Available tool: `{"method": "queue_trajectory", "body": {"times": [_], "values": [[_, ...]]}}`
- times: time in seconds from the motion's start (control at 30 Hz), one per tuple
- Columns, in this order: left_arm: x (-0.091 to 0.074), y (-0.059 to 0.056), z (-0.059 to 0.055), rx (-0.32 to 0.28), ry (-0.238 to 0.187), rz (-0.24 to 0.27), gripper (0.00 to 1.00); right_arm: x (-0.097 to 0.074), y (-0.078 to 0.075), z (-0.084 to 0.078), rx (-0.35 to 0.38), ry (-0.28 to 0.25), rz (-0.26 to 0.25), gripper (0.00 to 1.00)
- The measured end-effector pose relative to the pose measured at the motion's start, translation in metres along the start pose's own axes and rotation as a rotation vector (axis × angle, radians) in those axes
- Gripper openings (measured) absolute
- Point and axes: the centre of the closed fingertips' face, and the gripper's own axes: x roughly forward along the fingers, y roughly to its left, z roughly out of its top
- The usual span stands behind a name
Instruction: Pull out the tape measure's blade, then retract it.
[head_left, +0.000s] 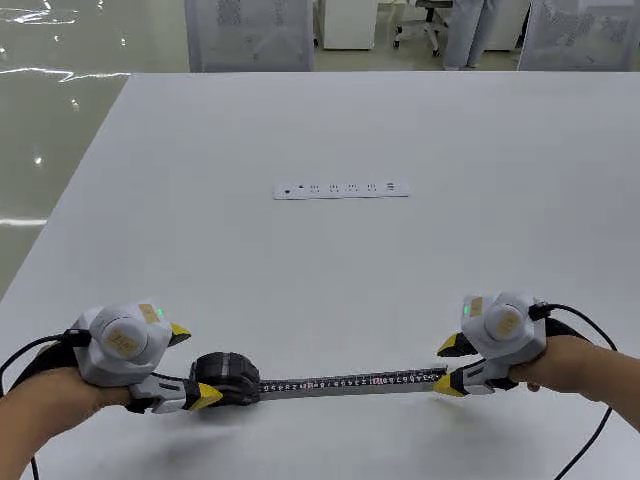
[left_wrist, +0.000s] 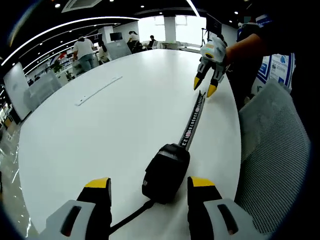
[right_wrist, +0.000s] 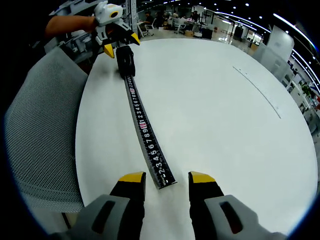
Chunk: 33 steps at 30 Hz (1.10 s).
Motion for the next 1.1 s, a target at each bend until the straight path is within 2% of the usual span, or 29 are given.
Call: {"method": "queue_trajectory", "body": {"times": [0.03, 0.1, 0.13, 0.2, 0.27, 0.37, 0.47, 0.53, 0.6, 0.7, 0.73, 0.9, 0.97, 1.03, 1.1], "values": [[-0.001, 0.002, -0.001, -0.01, -0.006, 0.008, 0.61, -0.002, 0.0, 0.0, 0.014, -0.008, -0.008, 0.32], [-0.004, 0.002, 0.001, -0.088, -0.05, 0.002, 0.64, -0.007, 0.001, 0.0, 0.049, -0.037, -0.019, 0.34], [-0.006, 0.003, 0.0, -0.109, -0.062, 0.004, 0.64, -0.01, 0.001, -0.003, 0.058, -0.038, -0.028, 0.36], [-0.01, 0.006, -0.005, -0.124, -0.053, 0.015, 0.67, -0.014, 0.001, -0.008, 0.066, -0.042, -0.046, 0.37], [-0.014, 0.009, -0.01, -0.142, -0.061, 0.03, 0.71, -0.019, 0.001, -0.013, 0.11, -0.056, -0.067, 0.38], [-0.02, 0.011, -0.015, -0.175, -0.069, 0.048, 0.75, -0.026, 0.0, -0.018, 0.163, -0.093, -0.105, 0.42], [-0.025, 0.007, -0.022, -0.196, -0.056, 0.045, 0.79, -0.037, 0.001, -0.019, 0.193, -0.141, -0.147, 0.44], [-0.029, 0.005, -0.026, -0.197, -0.066, 0.051, 0.84, -0.045, 0.003, -0.021, 0.22, -0.171, -0.174, 0.46], [-0.034, 0.003, -0.03, -0.228, -0.082, 0.053, 0.88, -0.051, 0.005, -0.025, 0.235, -0.191, -0.205, 0.49], [-0.042, -0.001, -0.031, -0.244, -0.13, 0.068, 0.97, -0.06, 0.009, -0.029, 0.279, -0.221, -0.252, 0.55], [-0.044, -0.002, -0.034, -0.254, -0.137, 0.083, 0.99, -0.064, 0.012, -0.029, 0.292, -0.24, -0.262, 0.56], [-0.057, -0.003, -0.048, -0.274, -0.153, 0.136, 1.0, -0.074, 0.028, -0.038, 0.321, -0.261, -0.293, 0.6], [-0.062, -0.002, -0.05, -0.297, -0.167, 0.153, 1.0, -0.076, 0.035, -0.038, 0.318, -0.264, -0.299, 0.62], [-0.071, 0.004, -0.051, -0.32, -0.191, 0.199, 1.0, -0.078, 0.039, -0.04, 0.31, -0.267, -0.318, 0.66], [-0.079, 0.008, -0.05, -0.346, -0.224, 0.233, 1.0, -0.081, 0.041, -0.038, 0.335, -0.292, -0.34, 0.69]]}}
